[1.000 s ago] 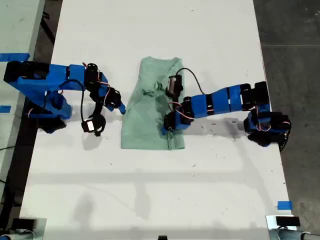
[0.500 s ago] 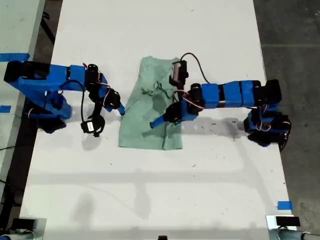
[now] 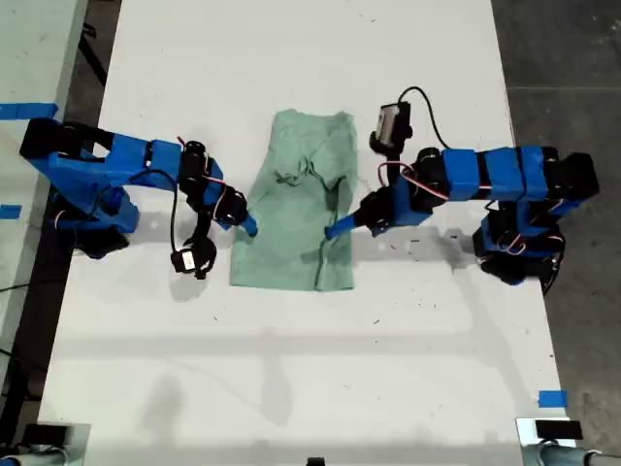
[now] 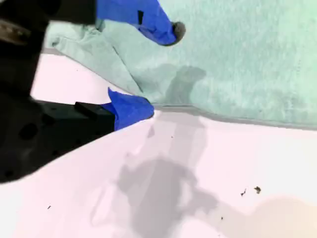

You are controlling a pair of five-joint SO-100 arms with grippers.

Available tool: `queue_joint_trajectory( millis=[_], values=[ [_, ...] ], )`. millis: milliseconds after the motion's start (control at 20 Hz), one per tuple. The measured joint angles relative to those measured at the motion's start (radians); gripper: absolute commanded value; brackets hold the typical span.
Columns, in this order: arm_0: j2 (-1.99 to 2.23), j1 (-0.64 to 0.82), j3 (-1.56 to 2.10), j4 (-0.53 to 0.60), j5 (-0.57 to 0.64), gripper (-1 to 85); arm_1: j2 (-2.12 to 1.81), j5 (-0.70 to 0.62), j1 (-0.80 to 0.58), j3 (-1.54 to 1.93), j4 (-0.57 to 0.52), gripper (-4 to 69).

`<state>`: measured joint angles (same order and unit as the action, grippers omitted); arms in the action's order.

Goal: Fold tshirt

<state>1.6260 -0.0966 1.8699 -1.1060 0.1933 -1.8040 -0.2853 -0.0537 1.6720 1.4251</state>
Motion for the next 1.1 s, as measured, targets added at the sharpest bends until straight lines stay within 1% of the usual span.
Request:
queue_joint_trajectory(
  millis=[150,200,300,400,550,700,900,1000,1100],
  values=[
    [-0.132,0.002,0.000,0.083,-0.023,20.4,-0.014,0.012,0.000,0.031,-0.017,39.6],
    [-0.167,0.002,0.000,0.101,-0.035,18.1,-0.014,0.017,0.000,0.037,-0.020,39.6],
    [-0.212,-0.002,0.008,0.135,-0.054,0.1,-0.014,0.021,0.006,0.049,-0.031,39.6],
    [-0.224,0.008,0.017,0.170,-0.071,0.0,-0.014,0.023,0.006,0.067,-0.044,39.6],
    [-0.232,0.009,0.015,0.181,-0.084,0.0,-0.014,0.025,0.006,0.080,-0.063,39.4],
    [-0.232,0.009,-0.038,0.126,-0.092,0.0,-0.014,0.025,0.006,0.083,-0.072,39.2],
    [-0.210,0.009,-0.193,-0.080,-0.092,0.0,-0.017,0.025,0.006,0.100,-0.072,39.0],
    [-0.209,0.009,-0.276,-0.110,-0.080,0.0,-0.049,0.025,0.006,0.121,-0.072,38.7],
    [-0.224,0.009,-0.387,-0.104,-0.028,0.0,-0.097,0.026,0.006,0.158,-0.074,38.4]
  ],
)
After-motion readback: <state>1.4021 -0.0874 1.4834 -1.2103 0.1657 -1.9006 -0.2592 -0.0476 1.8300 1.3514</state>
